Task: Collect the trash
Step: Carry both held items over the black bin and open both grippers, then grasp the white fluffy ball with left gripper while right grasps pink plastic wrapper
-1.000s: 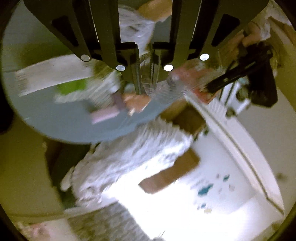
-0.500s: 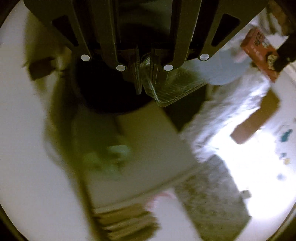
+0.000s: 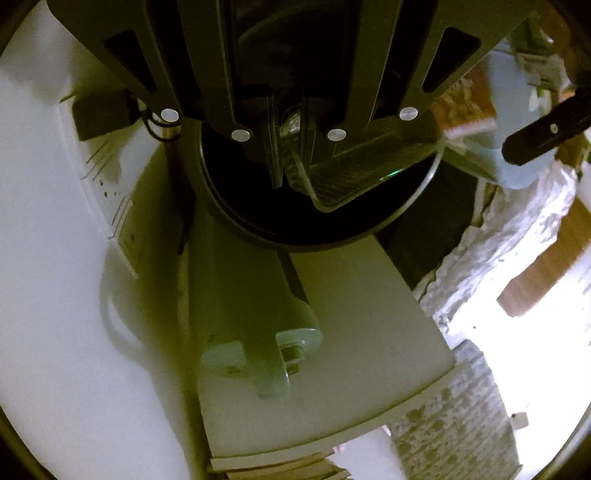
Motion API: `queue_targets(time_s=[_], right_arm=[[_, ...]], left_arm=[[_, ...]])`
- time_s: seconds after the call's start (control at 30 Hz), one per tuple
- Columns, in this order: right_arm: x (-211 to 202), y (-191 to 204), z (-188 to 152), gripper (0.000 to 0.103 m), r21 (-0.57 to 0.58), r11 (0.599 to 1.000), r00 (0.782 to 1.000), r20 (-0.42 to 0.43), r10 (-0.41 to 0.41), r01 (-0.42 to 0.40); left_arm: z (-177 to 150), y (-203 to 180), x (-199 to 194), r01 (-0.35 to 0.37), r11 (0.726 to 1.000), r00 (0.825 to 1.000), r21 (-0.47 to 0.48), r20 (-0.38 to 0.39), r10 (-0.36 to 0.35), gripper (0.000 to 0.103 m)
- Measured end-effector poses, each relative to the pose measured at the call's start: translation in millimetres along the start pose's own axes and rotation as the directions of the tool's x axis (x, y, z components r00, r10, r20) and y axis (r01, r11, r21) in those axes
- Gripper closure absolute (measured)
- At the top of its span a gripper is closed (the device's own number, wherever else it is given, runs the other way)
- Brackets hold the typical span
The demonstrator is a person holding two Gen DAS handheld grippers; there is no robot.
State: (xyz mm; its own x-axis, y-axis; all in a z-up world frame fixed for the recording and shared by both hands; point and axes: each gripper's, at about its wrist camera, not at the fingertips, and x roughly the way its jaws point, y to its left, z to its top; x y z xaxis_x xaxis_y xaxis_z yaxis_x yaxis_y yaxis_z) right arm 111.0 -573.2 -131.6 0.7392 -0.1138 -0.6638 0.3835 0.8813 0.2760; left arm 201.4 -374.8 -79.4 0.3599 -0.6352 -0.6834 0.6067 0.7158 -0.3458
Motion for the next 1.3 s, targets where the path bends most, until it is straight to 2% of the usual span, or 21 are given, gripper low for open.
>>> queue_targets(time_s=[0.1,0.17,0.23,0.3,0.37,0.5,0.63,0.77,0.8,0.9,0.93,1.0,1.03,1.07,1.13,1.17,1.2,1.3], right_arm=[[-3.4,3.8,0.0,0.09,-0.01,1.0,1.0,0.008,0.006,-0.006],[-6.8,4.6,-0.7,0.074,-0.01,1.0,1.0,0.023,0.005,-0.005],[-12.8,3.1,-2.5,0.047,0.005,1.0,0.998,0.056,0.009,-0.009],[-21.5,1.9,-4.6,0.037,0.016,1.0,0.996,0.092,0.016,-0.018],[-28.7,2.1,-7.2,0.035,0.015,0.999,0.993,0.115,0.03,-0.032],[-42.8,10.0,-14.7,0.029,-0.005,0.998,0.988,0.142,0.065,-0.065],[-62.6,32.0,-24.6,0.026,-0.046,0.99,0.978,0.154,0.139,-0.133],[-86.6,70.4,-35.9,0.024,-0.123,0.965,0.959,0.14,0.246,-0.229],[-94.1,88.2,-39.9,0.022,-0.159,0.949,0.949,0.12,0.292,-0.272],[-108.9,137.0,-48.7,0.021,-0.251,0.898,0.922,0.05,0.385,-0.361],[-112.4,150.5,-51.0,0.021,-0.276,0.88,0.912,0.029,0.409,-0.386],[-121.4,191.7,-56.5,0.021,-0.34,0.82,0.879,-0.043,0.475,-0.46],[-124.9,210.7,-59.2,0.021,-0.368,0.795,0.868,-0.072,0.492,-0.482],[-127.1,231.8,-61.0,0.021,-0.4,0.768,0.857,-0.105,0.504,-0.501],[-130.4,280.3,-67.1,0.021,-0.453,0.71,0.836,-0.185,0.517,-0.539],[-129.7,303.5,-70.0,0.021,-0.466,0.684,0.823,-0.225,0.521,-0.561],[-128.8,320.0,-72.3,0.021,-0.466,0.669,0.812,-0.255,0.526,-0.579],[-113.2,373.6,-77.3,0.021,-0.415,0.641,0.763,-0.376,0.526,-0.646]], left_arm=[[1.4,-3.5,2.9,-0.005,1.0,1.0,0.016,-0.021,0.005,0.061],[0.7,-5.5,-3.4,-0.012,1.0,1.0,0.025,-0.014,0.012,0.038],[-0.5,-7.4,-14.4,-0.024,0.999,1.0,0.031,0.009,0.024,0.027],[-2.2,-9.7,-28.2,-0.022,0.999,0.999,0.034,0.025,0.021,0.025],[-6.6,-11.2,-47.4,-0.015,0.999,0.999,0.031,0.044,0.014,0.019],[-21.9,-12.7,-87.8,-0.026,0.999,0.996,0.039,0.082,0.023,0.015],[-48.7,-1.6,-136.5,-0.089,0.995,0.991,0.05,0.106,0.084,0.014],[-77.1,34.0,-191.7,-0.175,0.985,0.974,0.003,0.145,0.172,0.014],[-83.9,45.8,-206.1,-0.194,0.981,0.969,-0.019,0.156,0.194,0.014],[-107.1,89.1,-249.3,-0.287,0.951,0.936,-0.111,0.177,0.303,0.014],[-115.9,107.5,-263.9,-0.328,0.932,0.919,-0.153,0.178,0.353,0.014],[-130.6,137.3,-284.9,-0.383,0.895,0.889,-0.227,0.174,0.424,0.014],[-141.0,157.1,-296.8,-0.415,0.869,0.867,-0.268,0.172,0.467,0.014],[-146.9,169.4,-302.9,-0.441,0.852,0.853,-0.283,0.163,0.495,0.015],[-159.0,191.2,-307.8,-0.483,0.825,0.837,-0.293,0.123,0.534,0.015],[-161.5,197.8,-308.2,-0.483,0.825,0.84,-0.293,0.111,0.531,0.015],[-166.5,206.7,-304.7,-0.476,0.83,0.851,-0.29,0.085,0.518,0.015],[-176.6,218.1,-293.2,-0.471,0.843,0.865,-0.258,0.051,0.499,0.015]])
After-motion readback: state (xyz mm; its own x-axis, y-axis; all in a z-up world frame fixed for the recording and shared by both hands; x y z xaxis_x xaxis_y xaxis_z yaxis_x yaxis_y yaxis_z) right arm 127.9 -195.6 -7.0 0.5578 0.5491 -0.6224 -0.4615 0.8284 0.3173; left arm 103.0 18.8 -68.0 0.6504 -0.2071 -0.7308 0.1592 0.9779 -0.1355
